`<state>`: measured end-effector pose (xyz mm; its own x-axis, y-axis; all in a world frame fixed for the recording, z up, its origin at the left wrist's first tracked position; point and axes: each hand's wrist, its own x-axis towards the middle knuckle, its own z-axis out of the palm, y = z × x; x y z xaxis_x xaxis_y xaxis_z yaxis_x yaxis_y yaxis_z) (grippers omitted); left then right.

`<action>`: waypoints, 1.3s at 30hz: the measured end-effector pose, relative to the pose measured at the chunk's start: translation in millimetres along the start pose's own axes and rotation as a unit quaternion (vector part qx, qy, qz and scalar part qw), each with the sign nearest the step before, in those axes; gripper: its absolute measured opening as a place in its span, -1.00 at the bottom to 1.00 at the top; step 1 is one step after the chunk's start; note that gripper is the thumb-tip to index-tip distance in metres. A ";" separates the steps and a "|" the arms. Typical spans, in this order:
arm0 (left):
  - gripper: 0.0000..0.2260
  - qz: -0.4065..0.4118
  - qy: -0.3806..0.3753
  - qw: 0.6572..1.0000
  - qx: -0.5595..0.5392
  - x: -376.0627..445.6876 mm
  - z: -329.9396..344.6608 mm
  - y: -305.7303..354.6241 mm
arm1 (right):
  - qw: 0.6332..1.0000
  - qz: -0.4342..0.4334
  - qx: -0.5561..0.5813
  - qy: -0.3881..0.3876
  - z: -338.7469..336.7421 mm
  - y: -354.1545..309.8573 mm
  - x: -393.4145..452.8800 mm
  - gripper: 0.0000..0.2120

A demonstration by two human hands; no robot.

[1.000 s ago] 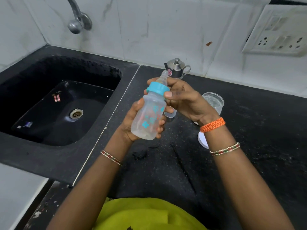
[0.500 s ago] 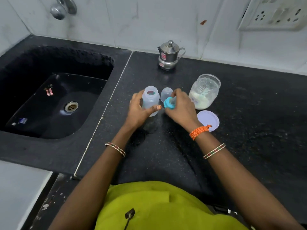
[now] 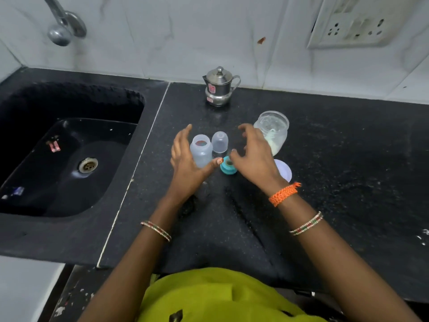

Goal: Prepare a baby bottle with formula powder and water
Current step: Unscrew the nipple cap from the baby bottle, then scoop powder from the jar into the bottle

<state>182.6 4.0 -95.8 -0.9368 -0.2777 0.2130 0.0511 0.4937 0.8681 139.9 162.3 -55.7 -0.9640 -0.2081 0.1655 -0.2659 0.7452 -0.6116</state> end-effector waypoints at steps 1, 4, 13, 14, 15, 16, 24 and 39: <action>-0.17 0.030 0.029 0.999 -0.005 -0.1 0.3 10.9 | 0.999 -0.010 0.013 0.038 -14.6 -0.9 2.8 -0.62; -0.39 0.109 0.079 0.990 -0.030 -0.6 6.5 40.2 | 0.996 -0.008 0.003 0.087 -59.7 8.2 19.8 -0.84; -0.47 0.059 -0.082 0.991 -0.088 18.0 71.6 64.5 | 0.916 0.003 -0.284 -0.283 -105.4 33.0 107.2 -0.73; -0.40 0.038 -0.113 0.991 -0.067 23.0 80.1 58.4 | 0.895 -0.008 -0.319 -0.311 -99.9 32.0 112.3 -0.69; -0.33 0.017 -0.139 0.989 -0.046 27.5 87.4 52.7 | 0.878 -0.019 -0.349 -0.327 -93.7 31.6 115.6 -0.65; -0.26 0.000 -0.157 0.987 -0.029 32.2 93.2 49.3 | 0.865 -0.030 -0.374 -0.332 -87.6 32.7 118.7 -0.62; -0.11 -0.007 -0.155 0.986 0.057 63.0 113.9 59.9 | 0.831 -0.064 -0.475 -0.283 -69.0 32.2 118.2 -0.69; -0.30 0.020 -0.180 0.980 0.086 62.8 107.2 55.5 | 0.890 -0.002 -0.364 -0.277 -82.6 31.2 112.2 -0.78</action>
<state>89.5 102.3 -82.3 -0.9982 0.0383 0.0461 0.0599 0.6382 0.7675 23.2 214.5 7.7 -0.8671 -0.3416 -0.3625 -0.3953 0.9147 0.0837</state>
